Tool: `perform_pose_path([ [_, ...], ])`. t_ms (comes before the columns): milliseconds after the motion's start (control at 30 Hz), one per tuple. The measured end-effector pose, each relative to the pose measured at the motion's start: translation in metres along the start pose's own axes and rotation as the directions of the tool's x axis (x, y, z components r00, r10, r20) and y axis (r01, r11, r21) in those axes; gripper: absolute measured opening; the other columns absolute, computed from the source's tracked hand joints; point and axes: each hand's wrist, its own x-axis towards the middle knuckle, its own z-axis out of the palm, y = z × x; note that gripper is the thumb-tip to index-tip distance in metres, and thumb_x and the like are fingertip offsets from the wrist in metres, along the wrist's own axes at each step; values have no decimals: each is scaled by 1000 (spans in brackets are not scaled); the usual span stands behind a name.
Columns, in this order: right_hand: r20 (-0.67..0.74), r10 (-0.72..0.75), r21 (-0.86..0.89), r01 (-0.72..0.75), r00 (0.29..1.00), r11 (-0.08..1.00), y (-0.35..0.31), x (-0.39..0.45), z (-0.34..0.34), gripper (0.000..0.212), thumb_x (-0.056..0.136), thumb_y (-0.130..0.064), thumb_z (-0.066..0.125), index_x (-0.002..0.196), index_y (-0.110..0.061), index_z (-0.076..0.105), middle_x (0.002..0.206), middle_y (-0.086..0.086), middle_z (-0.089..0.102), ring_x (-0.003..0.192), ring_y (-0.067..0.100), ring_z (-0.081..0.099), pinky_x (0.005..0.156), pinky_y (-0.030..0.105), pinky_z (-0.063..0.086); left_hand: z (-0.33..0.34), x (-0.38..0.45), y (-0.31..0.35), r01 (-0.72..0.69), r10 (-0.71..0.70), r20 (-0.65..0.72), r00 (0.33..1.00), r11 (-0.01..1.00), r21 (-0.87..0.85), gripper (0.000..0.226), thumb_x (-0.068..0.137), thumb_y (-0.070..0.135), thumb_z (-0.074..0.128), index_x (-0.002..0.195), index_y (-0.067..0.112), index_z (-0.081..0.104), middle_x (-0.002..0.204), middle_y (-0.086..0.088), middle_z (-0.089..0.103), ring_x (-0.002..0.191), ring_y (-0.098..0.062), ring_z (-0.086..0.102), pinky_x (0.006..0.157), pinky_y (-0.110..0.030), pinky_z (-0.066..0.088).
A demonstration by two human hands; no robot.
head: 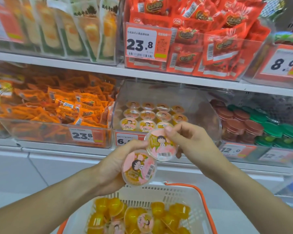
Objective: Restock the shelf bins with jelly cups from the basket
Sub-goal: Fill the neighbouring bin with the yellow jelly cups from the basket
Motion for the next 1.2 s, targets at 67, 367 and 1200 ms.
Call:
perform_pose_path([
  [67, 104, 12, -9, -11, 995, 1000, -2, 3, -11, 16, 90, -19, 68, 90, -4, 69, 70, 8, 62, 48, 15, 48, 45, 23, 42, 0, 0, -1, 26, -26, 33, 999, 1000, 4, 27, 90, 35, 56, 95, 28, 81, 101, 1, 76, 80, -8, 70, 66, -18, 52],
  [367, -234, -164, -275, 96, 958, 957, 27, 40, -31, 7, 87, -18, 76, 82, -22, 72, 64, 5, 70, 53, 15, 62, 56, 32, 53, -6, 14, -10, 161, -157, -225, 962, 987, 3, 47, 80, 48, 55, 100, 9, 71, 68, -5, 58, 50, -18, 44, 58, -32, 10],
  [1200, 181, 130, -705, 37, 975, 708, 44, 99, -45, 11, 89, -13, 74, 82, -15, 66, 90, 6, 70, 57, 17, 73, 58, 32, 58, -26, 25, -12, 141, -135, -314, 940, 990, -4, 38, 89, 36, 48, 63, 12, 61, 61, -10, 49, 45, -20, 37, 49, -27, 9],
])
